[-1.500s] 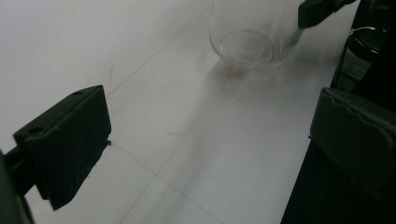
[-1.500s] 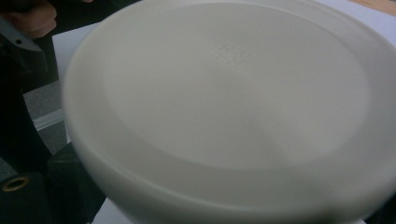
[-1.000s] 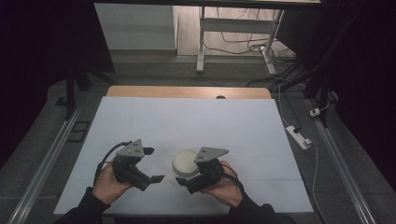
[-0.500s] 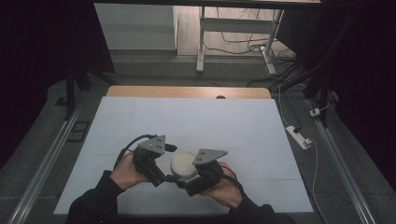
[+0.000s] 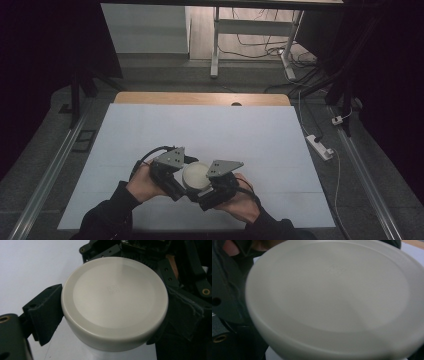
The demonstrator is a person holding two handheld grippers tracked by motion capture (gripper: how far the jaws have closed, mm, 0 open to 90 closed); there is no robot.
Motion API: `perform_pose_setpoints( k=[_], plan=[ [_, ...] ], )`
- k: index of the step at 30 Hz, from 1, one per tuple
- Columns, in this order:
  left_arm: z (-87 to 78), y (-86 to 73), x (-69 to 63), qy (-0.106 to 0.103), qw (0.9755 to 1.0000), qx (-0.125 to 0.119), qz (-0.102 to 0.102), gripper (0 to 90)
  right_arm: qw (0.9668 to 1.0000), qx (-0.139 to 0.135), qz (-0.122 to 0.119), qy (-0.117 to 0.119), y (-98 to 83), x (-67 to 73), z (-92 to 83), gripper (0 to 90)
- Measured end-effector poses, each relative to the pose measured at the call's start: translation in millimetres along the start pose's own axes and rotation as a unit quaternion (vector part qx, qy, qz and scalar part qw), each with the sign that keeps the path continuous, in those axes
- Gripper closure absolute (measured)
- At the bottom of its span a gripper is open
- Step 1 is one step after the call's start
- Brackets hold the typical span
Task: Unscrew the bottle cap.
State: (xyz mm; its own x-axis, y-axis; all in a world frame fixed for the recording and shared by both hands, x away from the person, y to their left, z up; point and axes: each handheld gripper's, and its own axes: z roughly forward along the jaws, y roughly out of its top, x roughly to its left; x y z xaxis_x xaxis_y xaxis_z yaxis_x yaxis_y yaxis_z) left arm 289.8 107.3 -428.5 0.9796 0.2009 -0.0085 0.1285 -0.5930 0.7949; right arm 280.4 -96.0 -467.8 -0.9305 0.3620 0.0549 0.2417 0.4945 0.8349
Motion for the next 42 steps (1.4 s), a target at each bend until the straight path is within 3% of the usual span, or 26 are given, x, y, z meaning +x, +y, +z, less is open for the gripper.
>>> perform_pose_setpoints(
  k=[5,8,10,12,14,19,23,28,31,36,42],
  plan=[
    [-1.0,6.0,-7.2,0.053,0.9982,-0.002,-0.029,9.8,0.9998,-0.007,0.015,-0.014,-0.2,-7.3,-4.0,6.0],
    [-6.0,8.1,-10.1,0.069,0.9966,-0.02,-0.04,15.0,0.9993,-0.01,0.031,-0.021,-0.9,-13.1,-6.6,6.0],
    [-13.8,7.2,-9.6,0.066,0.9954,-0.047,-0.05,26.8,0.9988,-0.011,0.041,-0.026,-2.4,-17.5,-8.2,6.0],
    [-17.9,5.9,-7.1,0.061,0.9951,-0.056,-0.054,35.8,0.9985,-0.014,0.045,-0.029,-3.0,-20.8,-9.6,6.0],
    [-16.4,4.8,-5.4,0.055,0.9959,-0.053,-0.048,30.0,0.9986,-0.017,0.042,-0.027,-1.2,-19.8,-10.7,6.0],
    [-5.8,5.3,-4.1,0.039,0.9989,-0.024,-0.008,12.2,0.9996,-0.016,0.021,-0.013,0.8,-11.6,-8.3,6.1],
    [-1.8,4.2,1.3,0.003,0.9999,-0.013,0.0,5.5,0.9999,-0.01,0.006,0.004,0.3,-5.7,-3.9,6.1],
    [2.3,0.5,7.8,-0.058,0.9981,-0.012,0.014,5.7,0.9996,-0.011,-0.01,0.024,1.9,1.1,-2.3,6.1],
    [3.6,-0.8,8.9,-0.079,0.9966,-0.01,0.024,6.7,0.9991,-0.009,-0.022,0.034,1.8,4.0,-1.1,6.1],
    [3.6,-1.1,6.9,-0.068,0.9974,-0.011,0.021,7.5,0.999,-0.005,-0.029,0.032,1.5,5.2,0.0,6.1],
    [5.9,4.9,1.5,-0.021,0.9997,-0.006,-0.008,7.7,0.9998,-0.009,-0.015,0.011,2.2,2.4,-2.1,6.1]
  ],
)
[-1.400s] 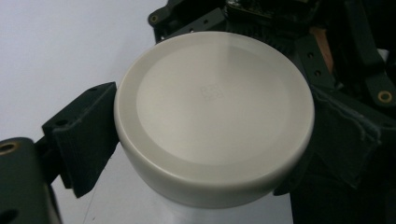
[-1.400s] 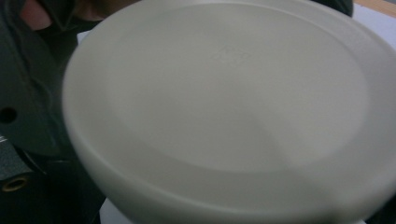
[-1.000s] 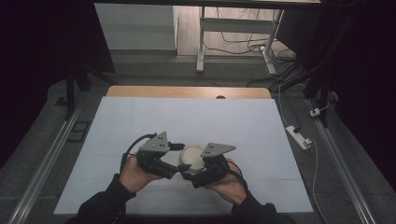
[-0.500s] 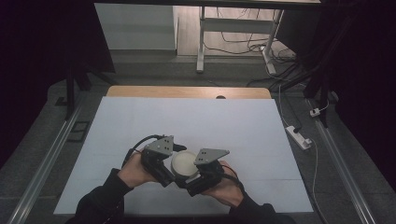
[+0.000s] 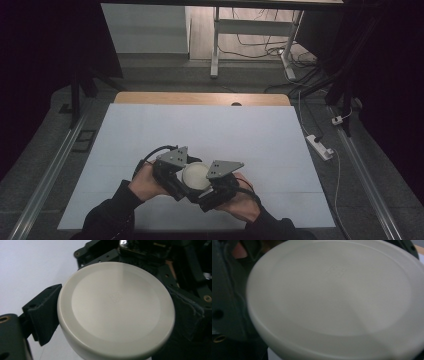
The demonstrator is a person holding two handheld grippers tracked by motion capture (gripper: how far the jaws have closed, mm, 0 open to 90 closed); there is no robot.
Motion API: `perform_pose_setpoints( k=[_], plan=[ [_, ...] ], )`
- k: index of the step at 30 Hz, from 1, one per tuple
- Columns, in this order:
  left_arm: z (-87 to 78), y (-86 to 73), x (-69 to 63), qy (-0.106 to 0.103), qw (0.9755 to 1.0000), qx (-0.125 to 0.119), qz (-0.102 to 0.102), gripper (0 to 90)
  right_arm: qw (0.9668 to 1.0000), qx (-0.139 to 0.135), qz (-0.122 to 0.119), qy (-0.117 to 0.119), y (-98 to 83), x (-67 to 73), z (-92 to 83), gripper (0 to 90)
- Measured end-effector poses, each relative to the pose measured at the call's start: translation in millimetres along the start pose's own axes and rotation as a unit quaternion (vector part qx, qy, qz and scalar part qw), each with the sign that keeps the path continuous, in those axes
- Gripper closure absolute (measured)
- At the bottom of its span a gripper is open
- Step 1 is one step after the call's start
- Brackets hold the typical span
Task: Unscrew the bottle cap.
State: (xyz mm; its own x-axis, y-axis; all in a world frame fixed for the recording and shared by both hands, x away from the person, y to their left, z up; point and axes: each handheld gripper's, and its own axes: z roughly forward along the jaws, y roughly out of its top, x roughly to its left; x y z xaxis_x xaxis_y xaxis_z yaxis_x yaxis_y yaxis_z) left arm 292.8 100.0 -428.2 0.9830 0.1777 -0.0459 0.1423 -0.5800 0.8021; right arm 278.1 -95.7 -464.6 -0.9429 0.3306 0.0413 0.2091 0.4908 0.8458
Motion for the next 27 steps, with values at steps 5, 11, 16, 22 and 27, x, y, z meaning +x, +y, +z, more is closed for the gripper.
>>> perform_pose_setpoints(
  k=[5,11,16,22,27],
  plan=[
    [5.7,7.4,-8.2,0.065,0.9971,0.012,-0.036,7.8,0.9995,0.002,0.007,-0.032,-0.1,-2.7,-1.2,6.1],
    [13.9,15.1,-16.4,0.124,0.9895,0.013,-0.073,7.6,0.9979,0.003,0.021,-0.061,-1.3,-7.1,-2.4,6.1],
    [-2.7,14.0,-7.8,0.073,0.995,-0.018,-0.066,2.9,0.9988,-0.008,0.021,-0.044,0.1,-8.2,-5.1,6.1],
    [-30.5,6.1,-0.6,0.024,0.9995,-0.02,-0.005,2.2,0.9998,-0.006,0.014,-0.014,-1.3,-9.6,-4.8,6.1],
    [-28.7,-3.6,5.2,-0.035,0.9988,-0.002,0.034,2.4,0.9996,-0.007,-0.007,0.028,0.6,-2.9,-3.3,6.1]
  ],
)
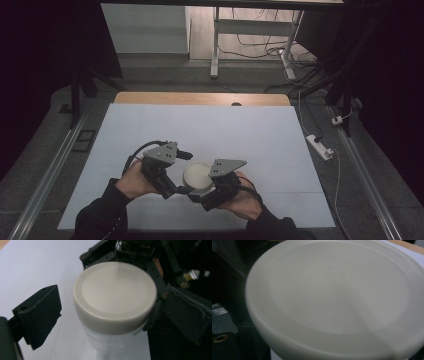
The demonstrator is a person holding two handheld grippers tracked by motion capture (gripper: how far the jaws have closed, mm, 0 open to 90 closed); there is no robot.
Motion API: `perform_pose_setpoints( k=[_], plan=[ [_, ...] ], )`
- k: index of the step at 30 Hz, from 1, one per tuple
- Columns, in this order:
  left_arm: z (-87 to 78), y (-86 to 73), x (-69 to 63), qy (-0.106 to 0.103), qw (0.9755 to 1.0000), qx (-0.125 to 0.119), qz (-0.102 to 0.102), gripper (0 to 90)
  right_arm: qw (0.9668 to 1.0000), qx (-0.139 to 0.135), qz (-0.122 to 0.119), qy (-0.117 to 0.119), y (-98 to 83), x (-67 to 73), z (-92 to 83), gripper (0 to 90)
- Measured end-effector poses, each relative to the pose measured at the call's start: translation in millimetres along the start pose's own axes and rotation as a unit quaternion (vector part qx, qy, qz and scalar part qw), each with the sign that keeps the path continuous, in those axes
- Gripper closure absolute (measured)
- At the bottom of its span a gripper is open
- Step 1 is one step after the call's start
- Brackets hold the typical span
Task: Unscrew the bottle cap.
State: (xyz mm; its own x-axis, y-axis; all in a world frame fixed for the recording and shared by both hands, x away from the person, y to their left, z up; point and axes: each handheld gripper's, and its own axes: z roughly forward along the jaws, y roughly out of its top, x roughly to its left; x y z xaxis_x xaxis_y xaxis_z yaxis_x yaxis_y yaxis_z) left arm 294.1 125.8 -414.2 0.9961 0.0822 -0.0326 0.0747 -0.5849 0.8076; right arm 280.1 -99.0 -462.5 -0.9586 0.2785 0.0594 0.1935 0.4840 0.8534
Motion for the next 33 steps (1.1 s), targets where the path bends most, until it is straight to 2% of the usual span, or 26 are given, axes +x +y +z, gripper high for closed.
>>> perform_pose_setpoints(
  k=[5,8,9,12,16,20,24,27,29,31,33],
  plan=[
    [9.8,-5.6,0.9,-0.051,0.9983,0.001,0.027,3.1,0.9993,0.002,-0.018,0.034,1.3,9.1,2.9,6.1],
    [13.5,-5.8,-0.6,-0.068,0.9969,0.001,0.039,5.7,0.9987,0.003,-0.027,0.044,1.8,11.9,3.6,6.1],
    [14.6,-5.6,-1.6,-0.066,0.997,0.0,0.042,7.0,0.9986,0.004,-0.028,0.044,2.1,12.5,3.4,6.1],
    [16.0,-4.8,-2.7,-0.049,0.998,-0.001,0.04,7.1,0.9989,0.005,-0.028,0.037,2.2,12.1,3.1,6.1],
    [18.8,-1.4,-0.8,-0.019,0.9998,-0.009,0.002,7.7,0.9998,0.004,-0.016,0.014,2.0,7.8,2.0,6.1],
    [22.5,3.8,-2.3,0.021,0.9994,-0.004,-0.028,7.9,0.9998,0.005,-0.003,-0.018,0.9,3.7,1.6,6.1],
    [25.5,8.8,-4.6,0.06,0.9963,-0.005,-0.062,7.9,0.9989,0.005,0.007,-0.045,1.1,1.2,0.1,6.1],
    [31.3,13.9,-9.5,0.103,0.9911,0.006,-0.083,7.9,0.9975,0.005,0.012,-0.07,0.9,-1.1,-0.3,6.1],
    [35.8,16.5,-12.8,0.125,0.9884,0.014,-0.086,7.8,0.9967,0.007,0.018,-0.079,0.2,-3.0,-0.6,6.1],
    [36.1,17.6,-13.3,0.124,0.9893,0.017,-0.075,7.6,0.9967,0.007,0.019,-0.079,-0.7,-4.1,-0.9,6.1],
    [30.4,16.7,-11.6,0.108,0.992,0.006,-0.064,7.1,0.9973,0.002,0.022,-0.07,-0.1,-4.0,-1.8,6.1]
  ],
)
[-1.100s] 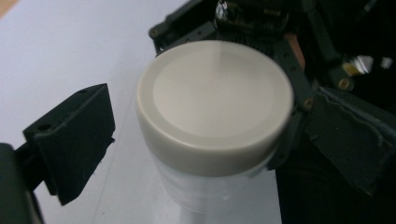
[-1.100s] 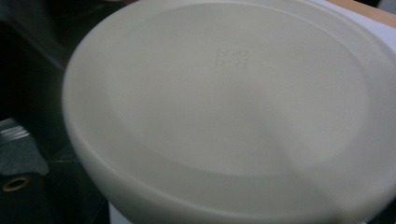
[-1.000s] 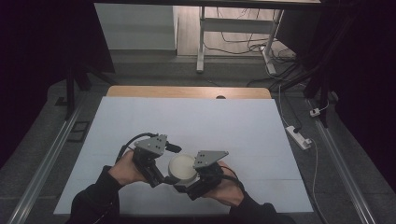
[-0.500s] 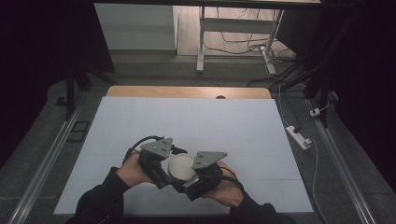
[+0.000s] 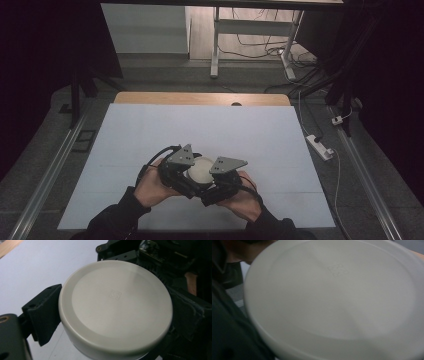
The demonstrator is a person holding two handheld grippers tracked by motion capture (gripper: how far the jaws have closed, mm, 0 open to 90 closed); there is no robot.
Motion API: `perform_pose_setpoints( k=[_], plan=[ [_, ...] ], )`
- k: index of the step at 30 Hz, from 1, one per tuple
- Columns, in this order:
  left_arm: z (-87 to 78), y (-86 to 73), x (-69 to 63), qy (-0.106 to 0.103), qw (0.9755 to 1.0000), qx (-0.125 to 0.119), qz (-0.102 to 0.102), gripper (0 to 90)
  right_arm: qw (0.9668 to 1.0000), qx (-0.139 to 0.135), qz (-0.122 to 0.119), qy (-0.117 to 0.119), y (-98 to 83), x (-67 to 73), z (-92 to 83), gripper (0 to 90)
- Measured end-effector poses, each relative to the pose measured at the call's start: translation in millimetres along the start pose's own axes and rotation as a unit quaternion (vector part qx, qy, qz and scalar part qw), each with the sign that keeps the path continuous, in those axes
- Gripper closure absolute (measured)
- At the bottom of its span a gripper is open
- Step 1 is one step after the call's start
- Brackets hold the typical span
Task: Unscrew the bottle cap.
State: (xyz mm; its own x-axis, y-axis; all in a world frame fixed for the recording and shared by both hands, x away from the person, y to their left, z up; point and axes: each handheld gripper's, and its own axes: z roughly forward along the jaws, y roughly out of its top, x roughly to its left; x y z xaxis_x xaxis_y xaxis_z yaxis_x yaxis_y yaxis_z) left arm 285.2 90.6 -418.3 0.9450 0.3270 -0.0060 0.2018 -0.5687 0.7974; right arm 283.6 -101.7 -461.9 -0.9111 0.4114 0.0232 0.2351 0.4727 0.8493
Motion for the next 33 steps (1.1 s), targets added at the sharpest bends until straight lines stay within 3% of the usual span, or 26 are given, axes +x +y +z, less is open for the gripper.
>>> perform_pose_setpoints(
  k=[4,6,7,8,9,12,15,18,20,22,27,33],
  plan=[
    [-19.5,-1.6,8.1,-0.042,0.9986,-0.029,0.014,3.0,0.9997,-0.005,-0.008,0.024,2.0,1.8,-2.3,6.1],
    [-28.6,-4.7,12.3,-0.067,0.9966,-0.04,0.026,1.0,0.9991,-0.005,-0.013,0.041,1.7,2.8,-1.5,6.1],
    [-31.7,-6.7,14.3,-0.088,0.9946,-0.04,0.037,1.8,0.9987,-0.003,-0.017,0.048,1.5,3.7,-1.1,6.1],
    [-31.7,-6.7,14.3,-0.088,0.9946,-0.04,0.037,1.7,0.9982,-0.002,-0.021,0.056,1.5,5.0,-0.5,6.2],
    [-33.7,-10.6,15.0,-0.111,0.9914,-0.034,0.062,2.3,0.9977,-0.003,-0.025,0.063,1.4,6.4,0.2,6.1],
    [-28.5,-14.3,14.0,-0.132,0.9872,-0.01,0.09,3.0,0.9957,-0.001,-0.04,0.084,1.9,11.5,1.5,6.1],
    [-20.7,-17.0,12.9,-0.143,0.9846,0.003,0.1,3.9,0.9935,0.0,-0.052,0.101,2.5,16.1,1.6,6.2],
    [-16.8,-18.6,12.6,-0.163,0.9809,-0.002,0.106,6.8,0.9922,0.001,-0.06,0.109,3.0,19.0,1.5,6.1],
    [-14.6,-18.5,11.8,-0.16,0.9813,0.001,0.107,7.1,0.9922,0.003,-0.062,0.108,2.7,19.3,1.9,6.1],
    [-12.5,-18.1,11.2,-0.152,0.9833,0.001,0.101,7.1,0.9929,0.007,-0.061,0.102,2.2,19.4,2.5,6.2],
    [-7.8,-13.3,11.5,-0.11,0.9923,-0.001,0.058,8.1,0.9965,0.01,-0.045,0.07,1.6,13.3,3.0,6.2],
    [-3.8,-6.4,8.6,-0.059,0.9982,-0.001,0.005,8.3,0.9992,0.009,-0.032,0.023,1.5,8.8,2.5,6.2]
  ],
)
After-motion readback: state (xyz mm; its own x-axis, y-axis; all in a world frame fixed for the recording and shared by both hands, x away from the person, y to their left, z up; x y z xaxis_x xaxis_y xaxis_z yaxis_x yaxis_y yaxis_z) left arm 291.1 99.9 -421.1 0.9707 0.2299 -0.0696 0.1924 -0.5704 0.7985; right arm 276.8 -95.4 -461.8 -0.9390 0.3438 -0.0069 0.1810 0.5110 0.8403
